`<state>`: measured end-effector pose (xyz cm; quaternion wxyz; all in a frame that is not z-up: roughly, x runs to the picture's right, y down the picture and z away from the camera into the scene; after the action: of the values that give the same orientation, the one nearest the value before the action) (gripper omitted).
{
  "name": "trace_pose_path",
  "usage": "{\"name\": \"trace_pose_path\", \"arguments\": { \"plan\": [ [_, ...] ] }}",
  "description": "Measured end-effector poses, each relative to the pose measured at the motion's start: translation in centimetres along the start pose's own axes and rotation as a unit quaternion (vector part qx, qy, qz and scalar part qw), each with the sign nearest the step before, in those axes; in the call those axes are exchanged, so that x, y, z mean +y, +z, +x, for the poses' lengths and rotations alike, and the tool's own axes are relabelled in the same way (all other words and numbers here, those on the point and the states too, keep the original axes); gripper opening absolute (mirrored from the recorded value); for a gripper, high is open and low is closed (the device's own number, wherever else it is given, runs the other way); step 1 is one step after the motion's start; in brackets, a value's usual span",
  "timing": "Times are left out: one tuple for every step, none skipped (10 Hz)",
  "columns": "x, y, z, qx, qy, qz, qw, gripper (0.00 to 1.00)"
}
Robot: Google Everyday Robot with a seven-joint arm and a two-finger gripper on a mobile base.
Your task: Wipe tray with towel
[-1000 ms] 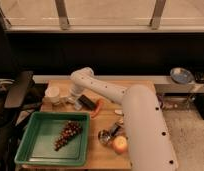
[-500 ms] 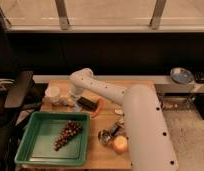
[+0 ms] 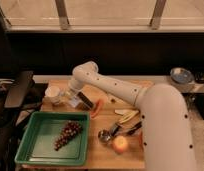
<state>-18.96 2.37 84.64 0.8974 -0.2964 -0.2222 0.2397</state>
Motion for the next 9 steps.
{"name": "trace_pose_path", "arguments": {
  "plan": [
    [0.3,-1.6,-0.8,-0.012,0.001,0.003,0.9999,0.00],
    [0.8,-2.8,-1.5,-0.018,0.001,0.002,0.9998,0.00],
    [1.3,-3.4,-2.0,-0.021,0.001,-0.003,0.9998,0.00],
    [2.2,-3.7,-2.2,-0.024,0.003,-0.011,0.9996,0.00],
    [3.4,-3.7,-1.9,-0.026,0.006,-0.021,0.9994,0.00],
    [4.6,-3.5,-1.5,-0.029,0.010,-0.030,0.9991,0.00],
    [6.3,-3.2,-0.9,-0.031,0.018,-0.043,0.9984,0.00],
    [8.0,-3.0,-0.4,-0.031,0.022,-0.056,0.9977,0.00],
    [9.2,-2.8,-0.3,-0.031,0.022,-0.066,0.9971,0.00]
  ]
}}
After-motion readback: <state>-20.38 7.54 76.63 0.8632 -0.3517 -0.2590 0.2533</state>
